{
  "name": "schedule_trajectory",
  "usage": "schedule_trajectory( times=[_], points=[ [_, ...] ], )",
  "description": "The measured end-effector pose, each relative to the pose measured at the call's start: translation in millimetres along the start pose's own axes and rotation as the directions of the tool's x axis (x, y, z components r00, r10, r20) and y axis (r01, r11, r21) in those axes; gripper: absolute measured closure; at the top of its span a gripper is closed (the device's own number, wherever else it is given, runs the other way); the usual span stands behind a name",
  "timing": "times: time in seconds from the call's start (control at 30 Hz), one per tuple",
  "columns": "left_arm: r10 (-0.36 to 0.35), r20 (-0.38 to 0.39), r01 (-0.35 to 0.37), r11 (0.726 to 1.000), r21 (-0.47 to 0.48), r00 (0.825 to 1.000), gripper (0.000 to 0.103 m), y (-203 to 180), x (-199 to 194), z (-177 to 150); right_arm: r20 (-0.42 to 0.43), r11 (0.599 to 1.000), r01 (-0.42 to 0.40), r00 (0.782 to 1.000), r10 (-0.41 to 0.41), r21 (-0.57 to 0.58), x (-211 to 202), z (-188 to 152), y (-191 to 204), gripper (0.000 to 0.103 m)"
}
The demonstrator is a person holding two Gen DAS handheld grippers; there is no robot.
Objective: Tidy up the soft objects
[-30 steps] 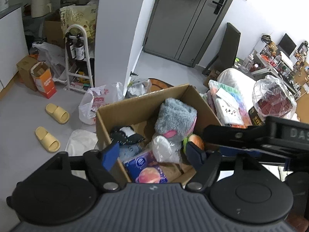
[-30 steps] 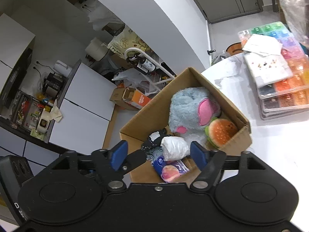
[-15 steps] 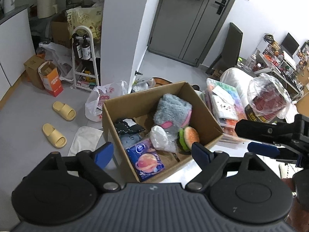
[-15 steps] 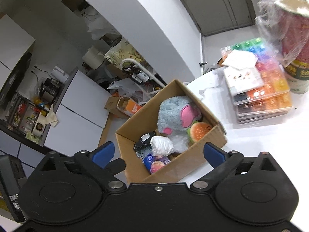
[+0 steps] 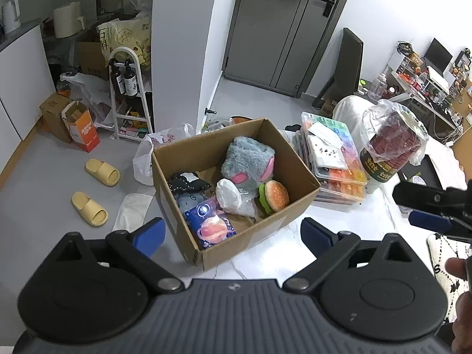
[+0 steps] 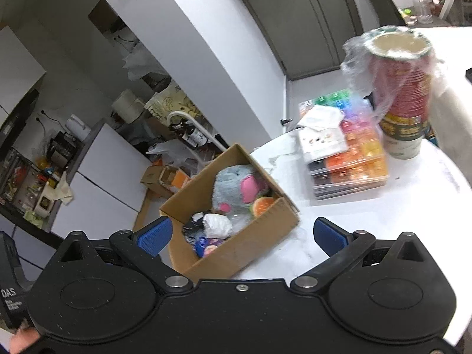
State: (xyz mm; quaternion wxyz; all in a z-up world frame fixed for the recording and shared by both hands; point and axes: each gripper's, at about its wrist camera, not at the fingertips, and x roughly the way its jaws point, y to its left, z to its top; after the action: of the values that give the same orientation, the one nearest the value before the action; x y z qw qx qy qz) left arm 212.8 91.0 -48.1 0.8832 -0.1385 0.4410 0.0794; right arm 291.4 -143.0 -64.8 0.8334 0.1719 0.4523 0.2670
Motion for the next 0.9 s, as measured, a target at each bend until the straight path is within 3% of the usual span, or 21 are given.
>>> schedule_trajectory(
  times=[0.33,0.9],
  points=[
    [0.002,0.028,-0.003,0.999,0.047,1.0,0.005,-19.0,-32.3,-8.5,0.045,0.99,0.121,0.992,-0.118,-0.073,-40.7,-16.5,1.0,0.0],
    [0.005,0.078,-0.012,0.996,0.09,0.997,0.004,-28.3,-90.1,-31.8,0.116,0.971,0.221,0.971,-0.21,-0.09,-99.6,-40.7,6.9,0.0]
  ],
)
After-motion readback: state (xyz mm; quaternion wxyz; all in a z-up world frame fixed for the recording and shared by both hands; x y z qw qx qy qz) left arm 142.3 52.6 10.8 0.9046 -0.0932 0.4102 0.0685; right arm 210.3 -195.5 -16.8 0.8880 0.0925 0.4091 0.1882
